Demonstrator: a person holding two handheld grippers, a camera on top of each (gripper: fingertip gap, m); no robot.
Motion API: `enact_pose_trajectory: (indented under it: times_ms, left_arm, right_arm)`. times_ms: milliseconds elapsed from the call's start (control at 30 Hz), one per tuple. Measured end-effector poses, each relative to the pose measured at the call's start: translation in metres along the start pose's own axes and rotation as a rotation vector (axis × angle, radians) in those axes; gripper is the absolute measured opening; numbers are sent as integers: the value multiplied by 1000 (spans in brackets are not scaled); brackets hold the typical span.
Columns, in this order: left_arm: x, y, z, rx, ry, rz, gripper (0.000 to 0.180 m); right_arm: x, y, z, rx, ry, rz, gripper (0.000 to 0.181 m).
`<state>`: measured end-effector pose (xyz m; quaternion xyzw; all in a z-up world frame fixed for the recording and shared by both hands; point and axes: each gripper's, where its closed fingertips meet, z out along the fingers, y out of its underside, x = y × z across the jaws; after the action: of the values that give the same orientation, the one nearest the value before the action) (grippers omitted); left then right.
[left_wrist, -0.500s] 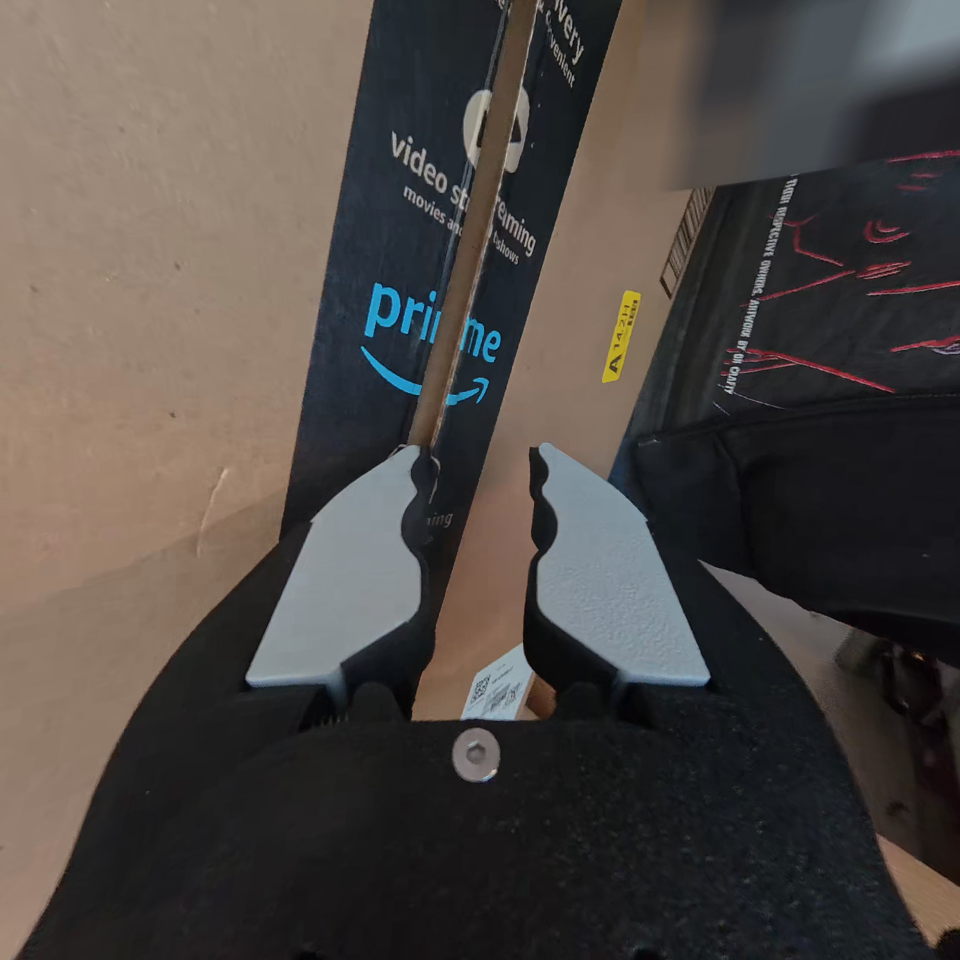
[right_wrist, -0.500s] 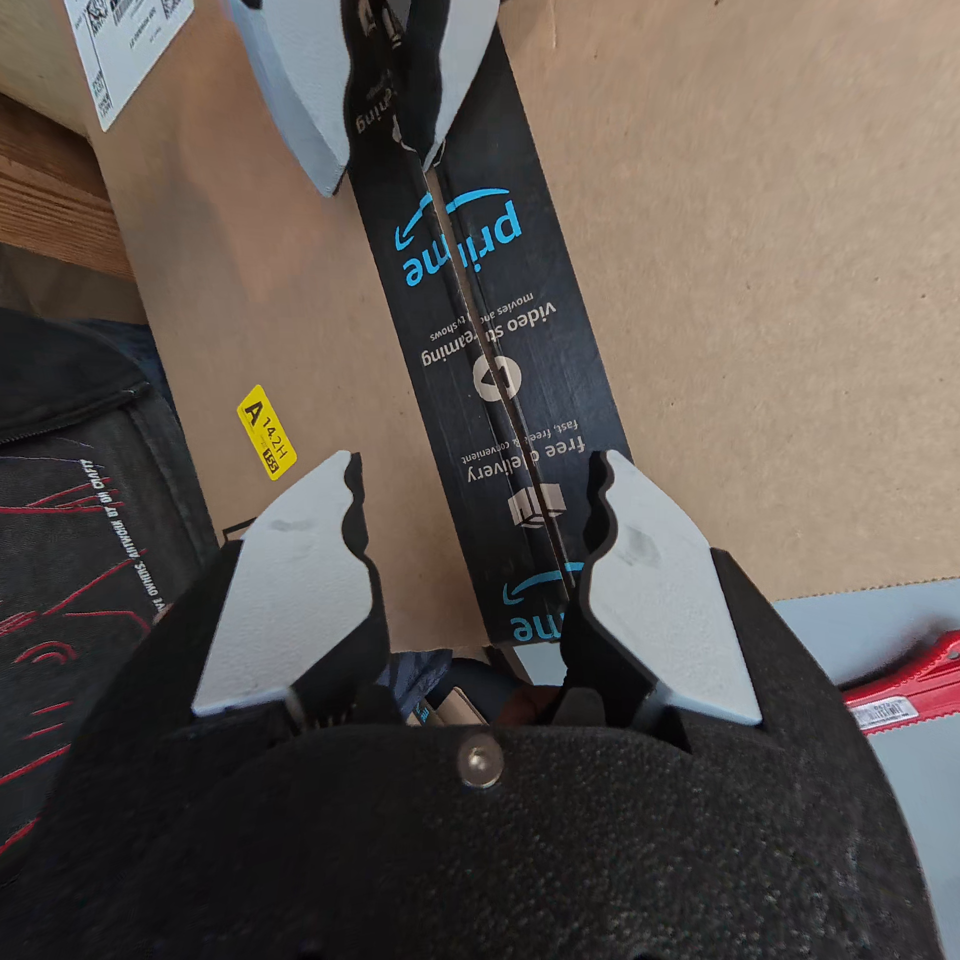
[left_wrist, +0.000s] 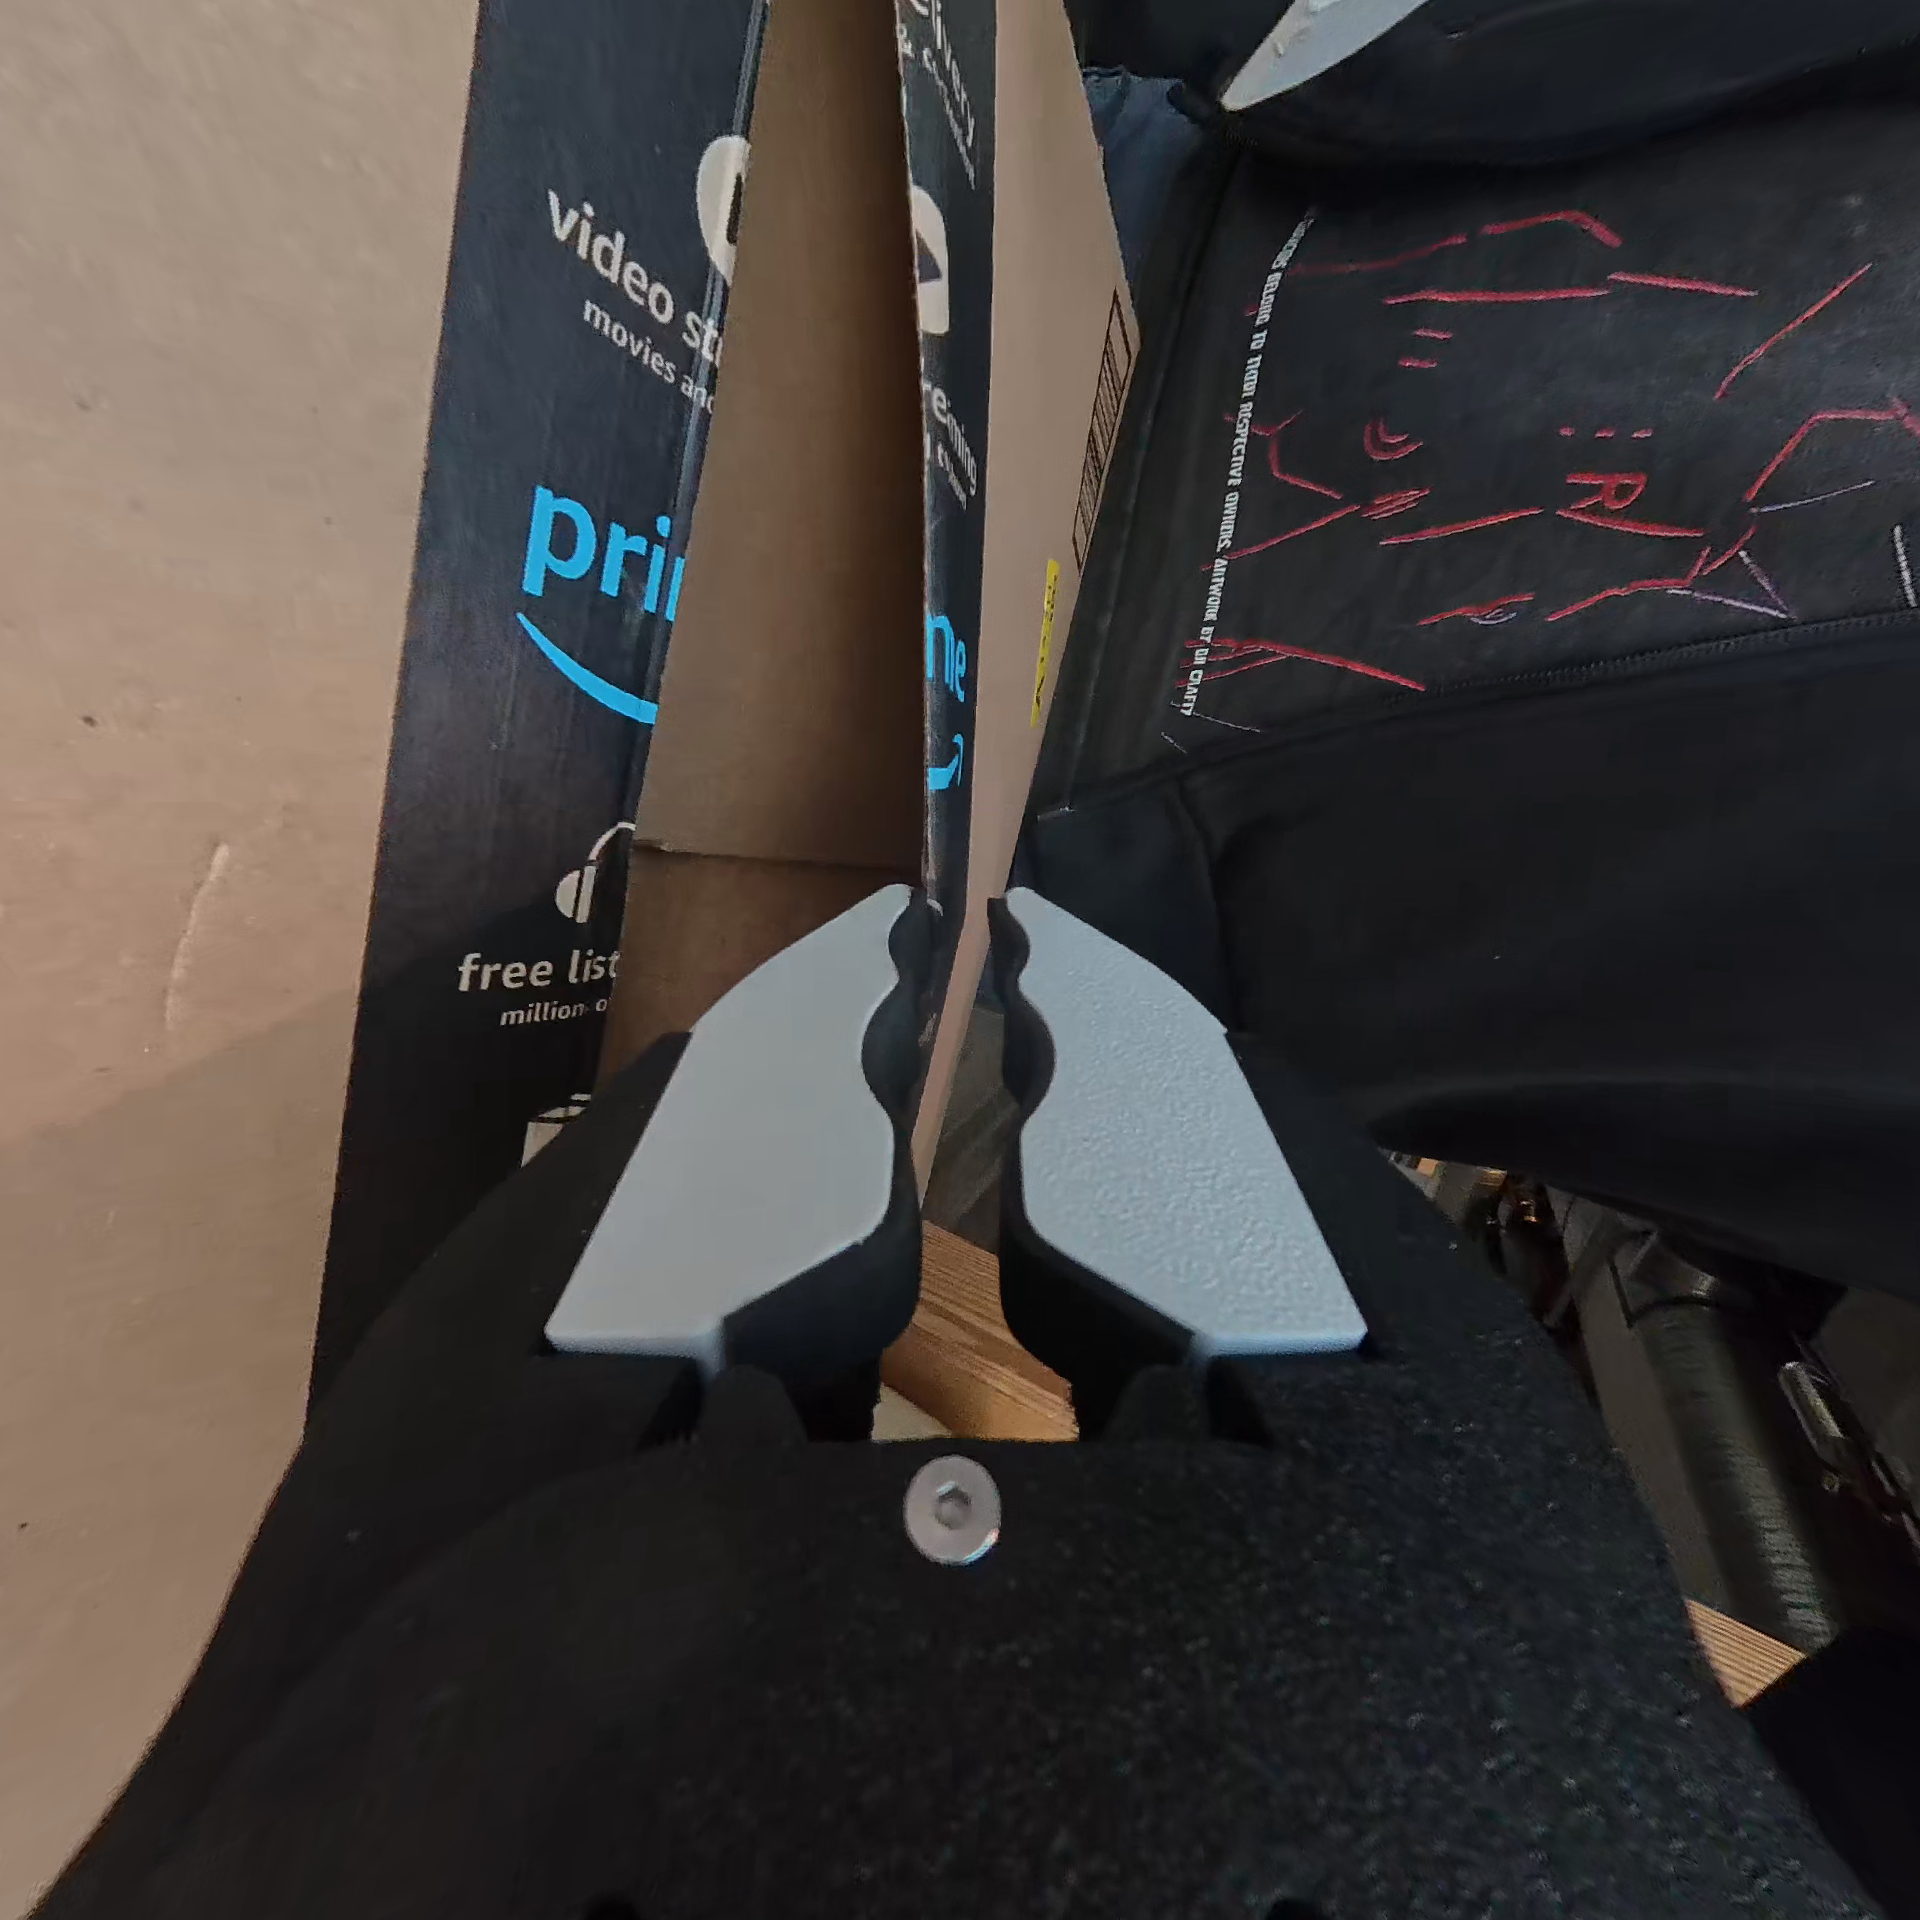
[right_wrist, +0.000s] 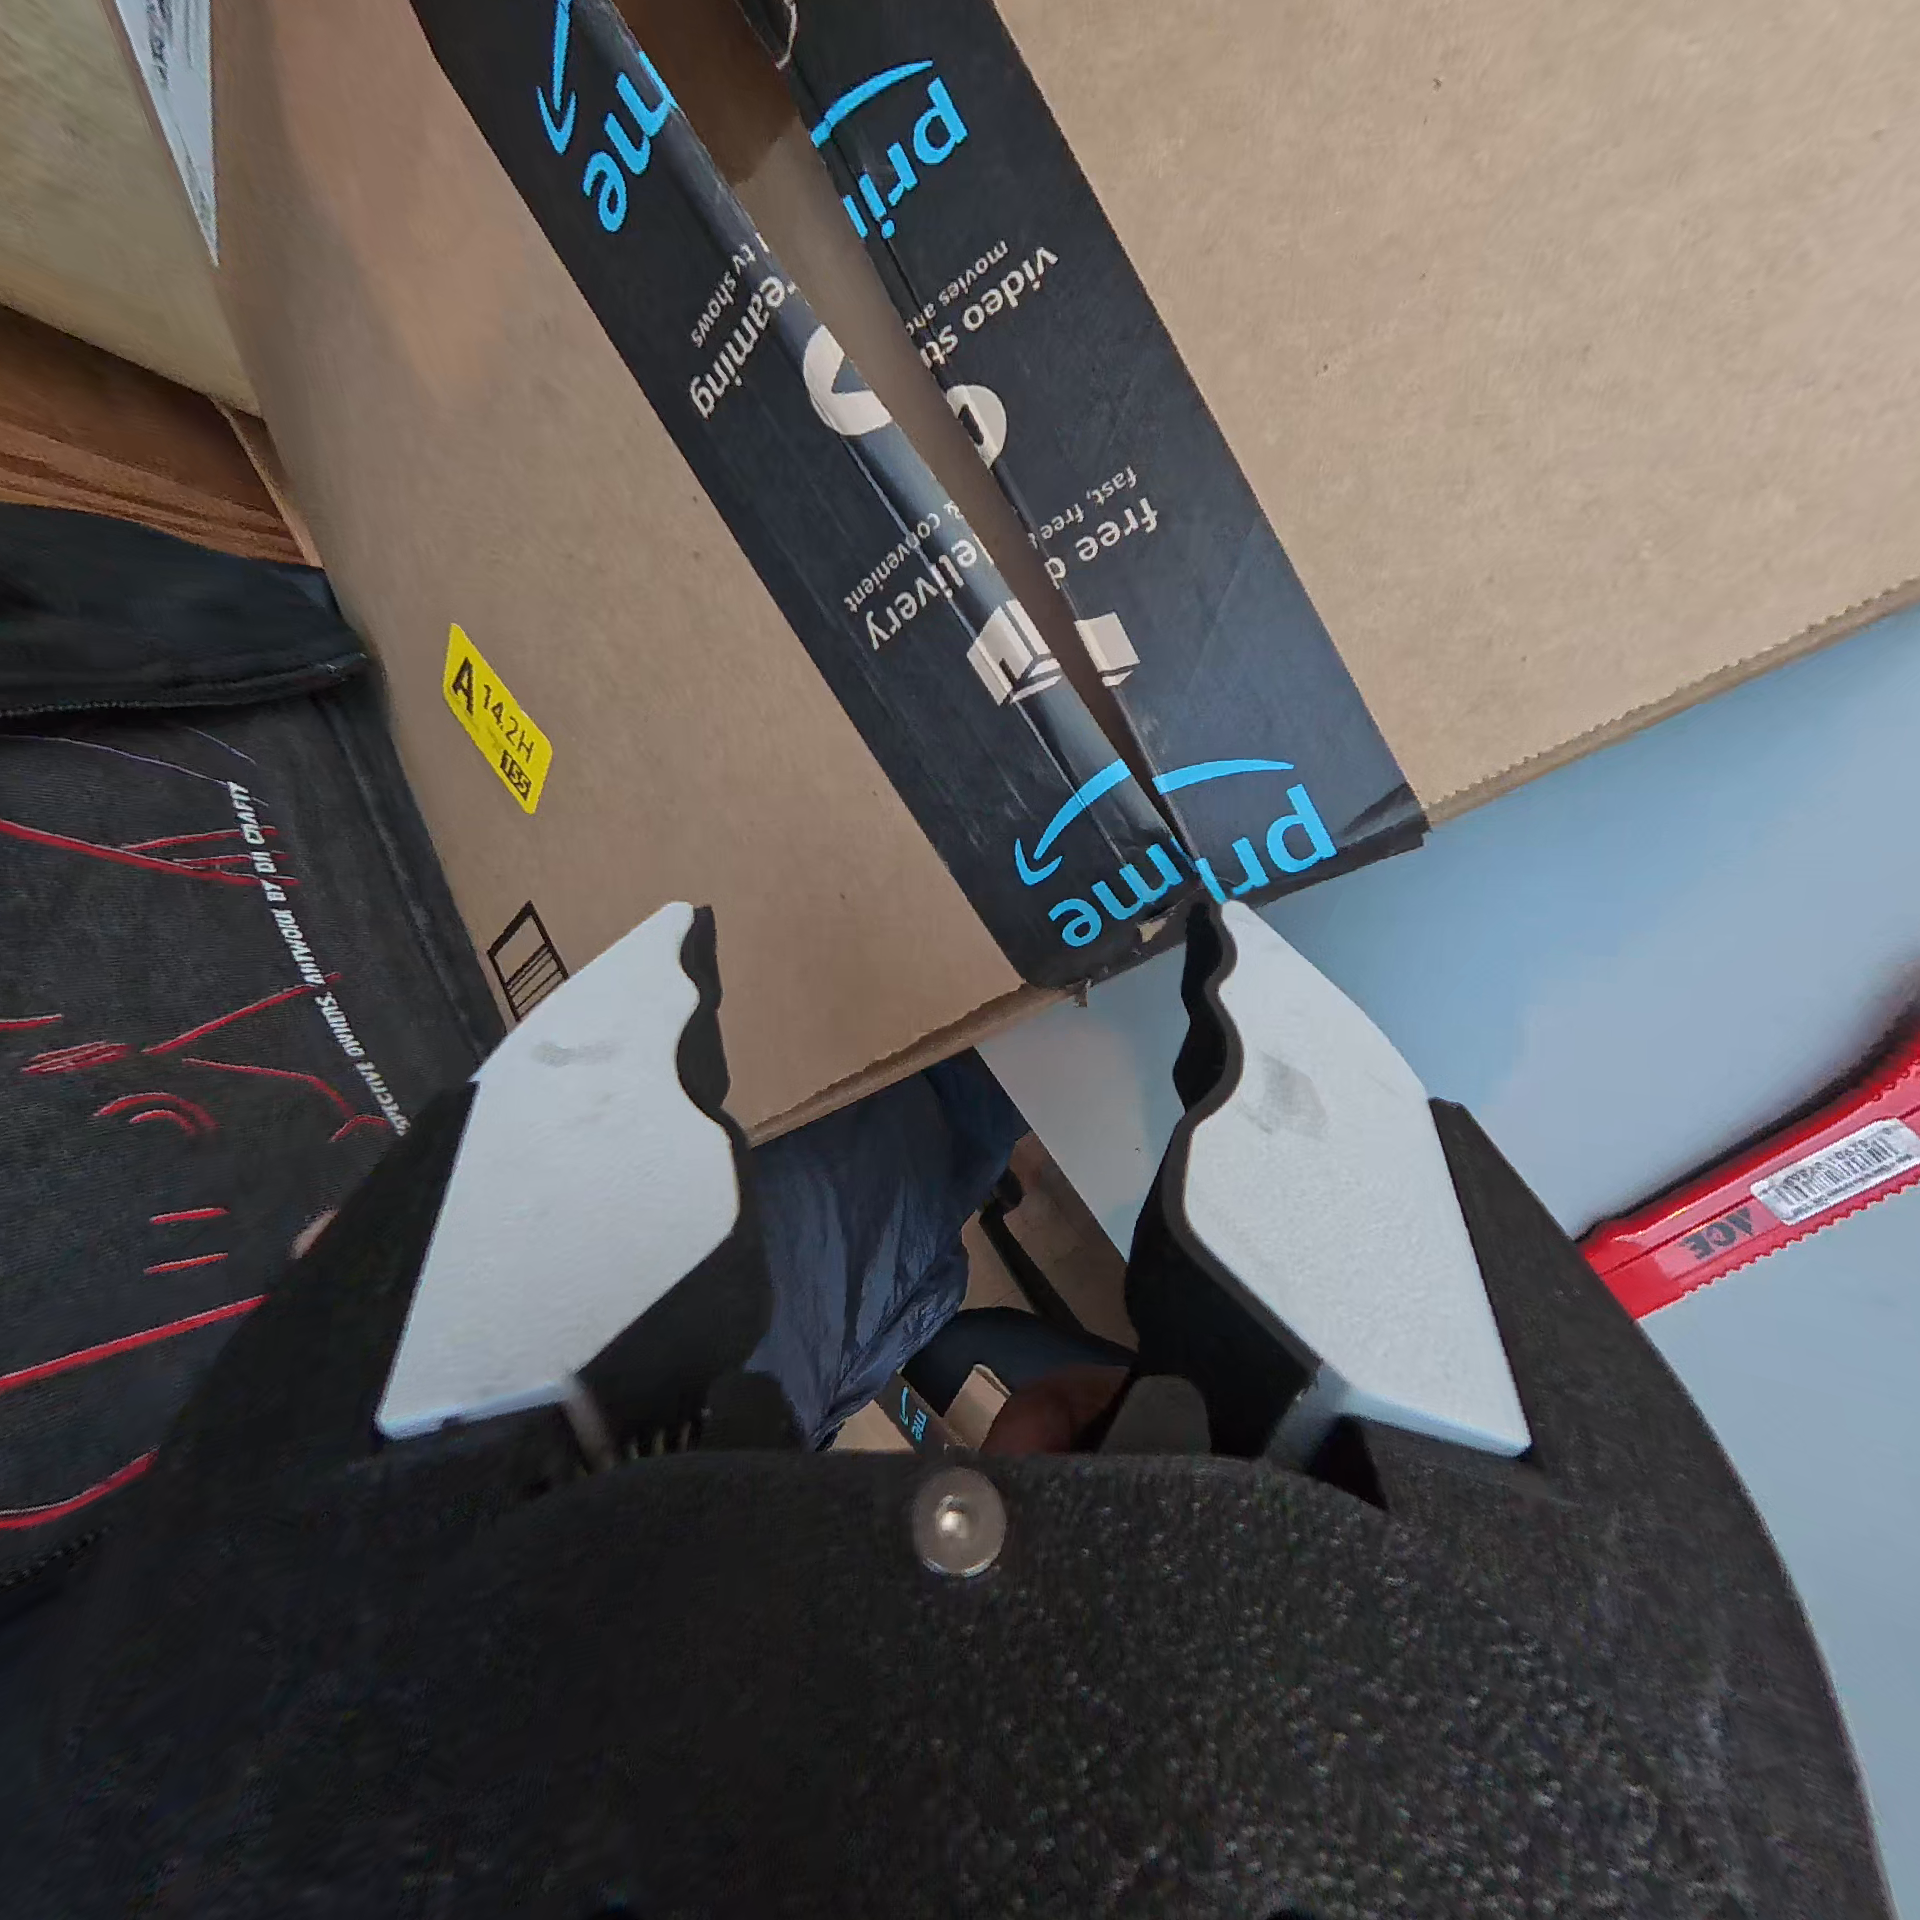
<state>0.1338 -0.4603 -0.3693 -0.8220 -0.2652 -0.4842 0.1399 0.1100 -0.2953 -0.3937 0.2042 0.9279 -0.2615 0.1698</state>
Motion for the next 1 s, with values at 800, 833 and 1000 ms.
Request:
enact_pose_trajectory:
  times_ms: [800,833,1000]
  left_arm:
    - [1,-1,4,22,-116,10,23]
    - [2,-1,4,18,-124,18,23]
    - [22,2,2,-70,-176,117,27]
  right_arm:
    - [-19,4,30,-651,-541,-228,19]
    - [-19,4,28,-661,-545,-221,18]
    - [-26,8,13,-729,-596,-242,13]
